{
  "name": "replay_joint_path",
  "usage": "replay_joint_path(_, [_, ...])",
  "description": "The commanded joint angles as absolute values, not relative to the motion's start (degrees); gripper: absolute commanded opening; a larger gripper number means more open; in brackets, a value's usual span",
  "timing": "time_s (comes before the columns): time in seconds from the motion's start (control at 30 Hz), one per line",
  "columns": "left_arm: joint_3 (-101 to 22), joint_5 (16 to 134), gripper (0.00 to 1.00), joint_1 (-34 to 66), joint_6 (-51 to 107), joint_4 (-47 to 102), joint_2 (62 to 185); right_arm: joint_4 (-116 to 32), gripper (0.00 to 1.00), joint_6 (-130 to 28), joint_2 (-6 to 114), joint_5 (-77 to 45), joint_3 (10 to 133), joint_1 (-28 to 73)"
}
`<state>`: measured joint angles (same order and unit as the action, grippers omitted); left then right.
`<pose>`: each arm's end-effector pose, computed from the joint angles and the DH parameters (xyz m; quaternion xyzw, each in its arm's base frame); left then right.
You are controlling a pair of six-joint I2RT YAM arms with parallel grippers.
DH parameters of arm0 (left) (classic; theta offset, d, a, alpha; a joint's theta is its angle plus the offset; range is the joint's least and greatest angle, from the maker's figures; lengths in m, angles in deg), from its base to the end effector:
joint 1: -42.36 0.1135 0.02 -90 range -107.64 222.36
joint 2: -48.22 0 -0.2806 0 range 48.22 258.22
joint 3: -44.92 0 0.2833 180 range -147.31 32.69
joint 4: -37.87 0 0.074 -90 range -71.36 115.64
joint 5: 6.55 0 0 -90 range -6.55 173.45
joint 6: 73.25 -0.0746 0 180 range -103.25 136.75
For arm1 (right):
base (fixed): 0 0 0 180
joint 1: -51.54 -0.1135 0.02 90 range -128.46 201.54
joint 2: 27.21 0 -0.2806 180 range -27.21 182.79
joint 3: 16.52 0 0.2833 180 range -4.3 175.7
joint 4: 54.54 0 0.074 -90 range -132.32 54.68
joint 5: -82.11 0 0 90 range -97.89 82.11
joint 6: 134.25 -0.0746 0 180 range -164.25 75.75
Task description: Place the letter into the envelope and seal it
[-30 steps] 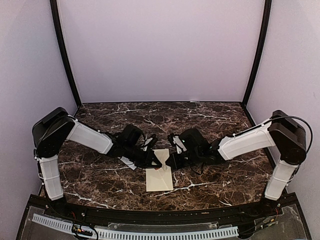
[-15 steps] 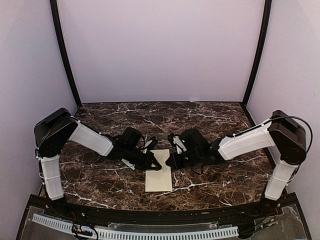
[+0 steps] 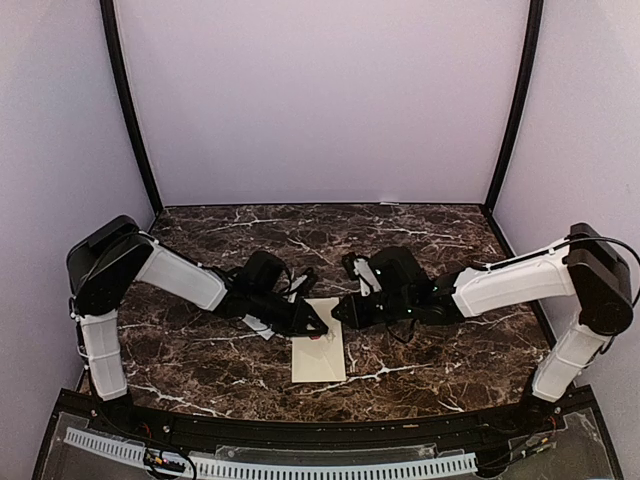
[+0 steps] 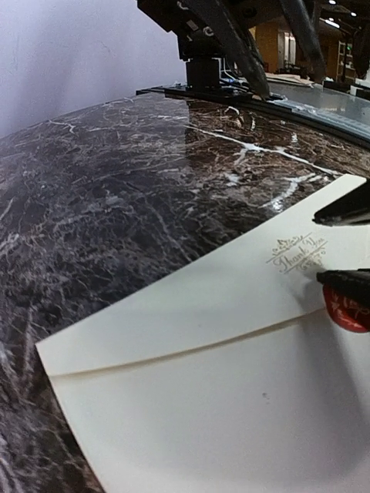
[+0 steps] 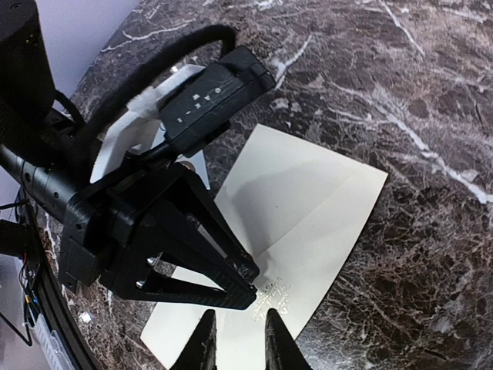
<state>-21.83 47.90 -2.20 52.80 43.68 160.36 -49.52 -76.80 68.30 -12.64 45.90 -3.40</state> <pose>0.2749 -0.3316 0.0859 0.1936 0.8495 -0.4730 0.1307 0.2253 0.3318 0.1466 -0.1922 0.8778 0.3292 0.2900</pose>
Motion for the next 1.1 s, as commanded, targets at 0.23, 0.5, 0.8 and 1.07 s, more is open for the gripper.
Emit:
replay_joint_path(0.23, [-24.0,56.6,0.45,0.1,45.5,40.4,142.1,-48.2,0.45,-76.2,57.2,-6.0,45.4,-1.8])
replay_joint_path(0.5, [-16.1,59.1,0.66,11.9,42.8,44.4,137.1,-47.8,0.81,-73.1,56.7,-5.7,44.4,5.0])
replay_joint_path(0.8, [-3.2,63.3,0.75,33.7,40.7,53.0,131.4,-49.8,0.94,-66.8,54.8,-7.5,39.1,23.1])
replay_joint_path(1.07, [7.9,63.1,0.76,55.4,41.2,60.4,123.0,-55.6,0.95,-63.2,41.0,-11.0,28.3,43.7])
